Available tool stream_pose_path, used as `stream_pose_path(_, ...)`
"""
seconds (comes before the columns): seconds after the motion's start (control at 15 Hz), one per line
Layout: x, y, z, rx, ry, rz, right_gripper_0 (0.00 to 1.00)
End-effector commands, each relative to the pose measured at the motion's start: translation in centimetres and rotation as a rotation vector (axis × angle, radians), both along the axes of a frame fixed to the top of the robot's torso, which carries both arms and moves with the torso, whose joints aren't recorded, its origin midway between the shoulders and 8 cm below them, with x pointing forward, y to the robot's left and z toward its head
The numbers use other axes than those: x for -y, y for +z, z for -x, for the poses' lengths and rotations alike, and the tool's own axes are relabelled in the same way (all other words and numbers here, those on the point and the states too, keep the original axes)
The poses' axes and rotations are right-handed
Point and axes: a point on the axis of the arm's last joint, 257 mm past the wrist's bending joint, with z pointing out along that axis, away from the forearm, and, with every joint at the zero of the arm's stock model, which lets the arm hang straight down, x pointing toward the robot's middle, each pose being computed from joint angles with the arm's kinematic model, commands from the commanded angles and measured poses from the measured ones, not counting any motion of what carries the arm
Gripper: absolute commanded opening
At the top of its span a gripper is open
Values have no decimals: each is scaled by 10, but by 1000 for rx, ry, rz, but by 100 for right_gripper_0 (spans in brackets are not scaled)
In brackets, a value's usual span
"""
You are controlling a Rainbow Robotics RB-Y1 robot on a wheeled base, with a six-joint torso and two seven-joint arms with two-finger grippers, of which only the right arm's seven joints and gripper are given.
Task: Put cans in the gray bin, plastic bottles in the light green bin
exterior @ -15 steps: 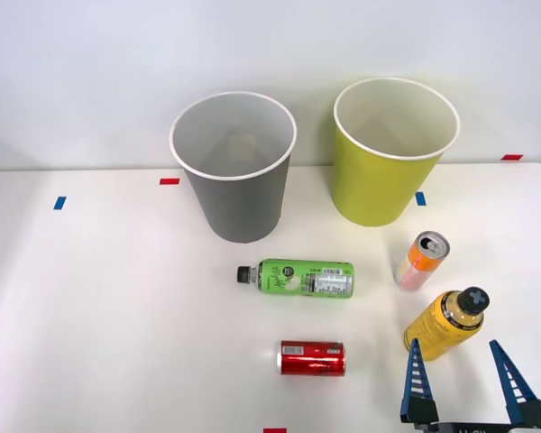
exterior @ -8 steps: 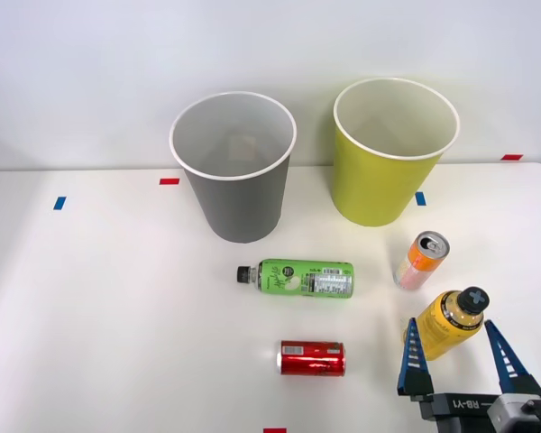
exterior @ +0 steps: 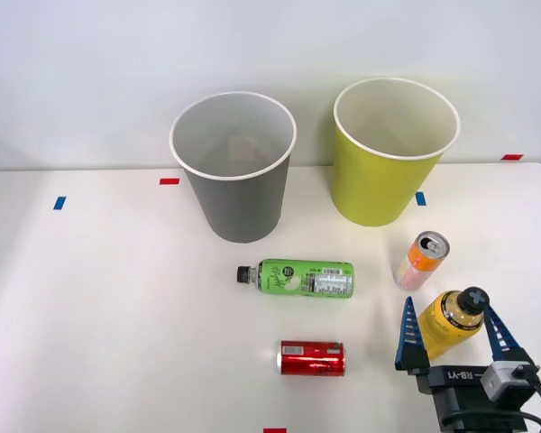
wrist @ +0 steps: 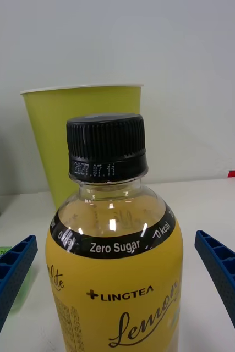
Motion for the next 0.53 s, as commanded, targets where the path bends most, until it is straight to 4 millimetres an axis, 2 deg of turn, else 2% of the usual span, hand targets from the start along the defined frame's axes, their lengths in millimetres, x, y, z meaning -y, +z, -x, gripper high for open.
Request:
stream_pose_path(0.07,-1,0,-5,-3,5,-4,100)
stream_pose_path(0.2,-1,3,-7,3,7,-6,100)
stream_pose_path(0.27,-1,4,-8,7,8,-4,57)
stream_pose_path(0.33,-1,5,-9,9,11,-5,26)
stream_pose_path(0.4,-1,5,-8,9,12,-2,16)
stream_pose_path(0.53,-1,4,-8,6,10,-5,11)
